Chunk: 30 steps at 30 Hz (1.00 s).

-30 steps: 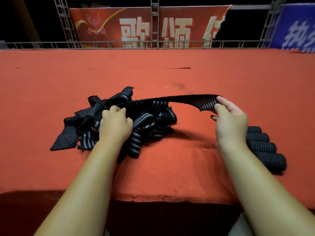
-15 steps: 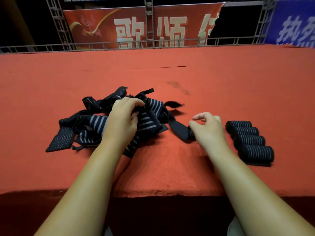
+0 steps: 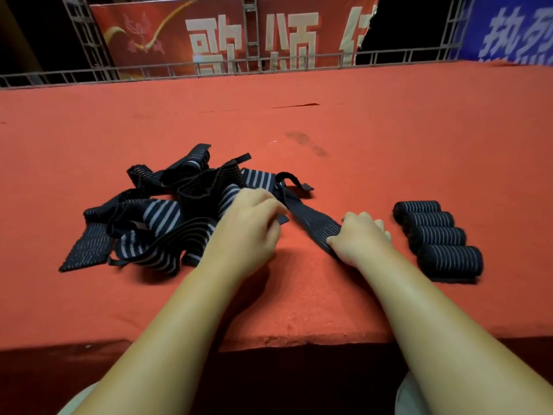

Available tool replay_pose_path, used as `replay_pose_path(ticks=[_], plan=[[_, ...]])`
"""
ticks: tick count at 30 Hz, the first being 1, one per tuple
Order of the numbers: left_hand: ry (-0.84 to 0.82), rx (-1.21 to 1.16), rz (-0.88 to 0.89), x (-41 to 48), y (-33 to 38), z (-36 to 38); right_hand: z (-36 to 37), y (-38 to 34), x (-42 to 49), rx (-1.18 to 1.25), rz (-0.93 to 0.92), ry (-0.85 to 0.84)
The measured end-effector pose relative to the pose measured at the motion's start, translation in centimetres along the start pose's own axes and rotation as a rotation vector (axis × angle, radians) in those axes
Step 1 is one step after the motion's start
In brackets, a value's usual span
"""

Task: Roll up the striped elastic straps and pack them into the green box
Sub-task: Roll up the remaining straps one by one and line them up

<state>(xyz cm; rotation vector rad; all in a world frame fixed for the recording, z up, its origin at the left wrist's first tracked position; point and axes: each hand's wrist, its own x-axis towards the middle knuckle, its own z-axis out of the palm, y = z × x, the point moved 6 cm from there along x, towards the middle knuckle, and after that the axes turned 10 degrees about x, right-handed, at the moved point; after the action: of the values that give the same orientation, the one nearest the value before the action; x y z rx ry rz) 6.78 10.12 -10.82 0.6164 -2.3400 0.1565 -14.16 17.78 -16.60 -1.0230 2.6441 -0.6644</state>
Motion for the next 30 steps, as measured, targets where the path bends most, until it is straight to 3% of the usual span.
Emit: replay_pose_path(ticks=[5,11,16,20,23,27,30], plan=[[-0.268,-0.122,-0.153,0.0,1.0,4.1,-0.5,0.5,0.1,0.095,-0.053,-0.062],[-0.369,-0.415,-0.737,-0.4,1.5,7.0,-2.6,0.7,-2.6,0.379,-0.107,-0.218],[-0.343,-0.787,-0.981,-1.2,1.7,8.5,-2.7,1.7,-4.8,0.518,-0.087,-0.478],[-0.472,-1.108,-0.897,-1.3,3.8,7.9,-3.5,2.9,-3.8,0.542,-0.064,-0.336],[-0.653,-1.099,-0.786,-1.9,5.0,6.9,-3.6,3.4,-2.4,0.549,-0.046,-0.196],[-0.871,-1.198,-0.645,-3.0,5.6,6.1,-2.4,2.8,-0.9,0.638,-0.027,-0.205],[-0.992,-1.139,-0.509,-3.6,6.2,5.5,-1.6,2.0,-0.2,0.716,0.013,-0.221]])
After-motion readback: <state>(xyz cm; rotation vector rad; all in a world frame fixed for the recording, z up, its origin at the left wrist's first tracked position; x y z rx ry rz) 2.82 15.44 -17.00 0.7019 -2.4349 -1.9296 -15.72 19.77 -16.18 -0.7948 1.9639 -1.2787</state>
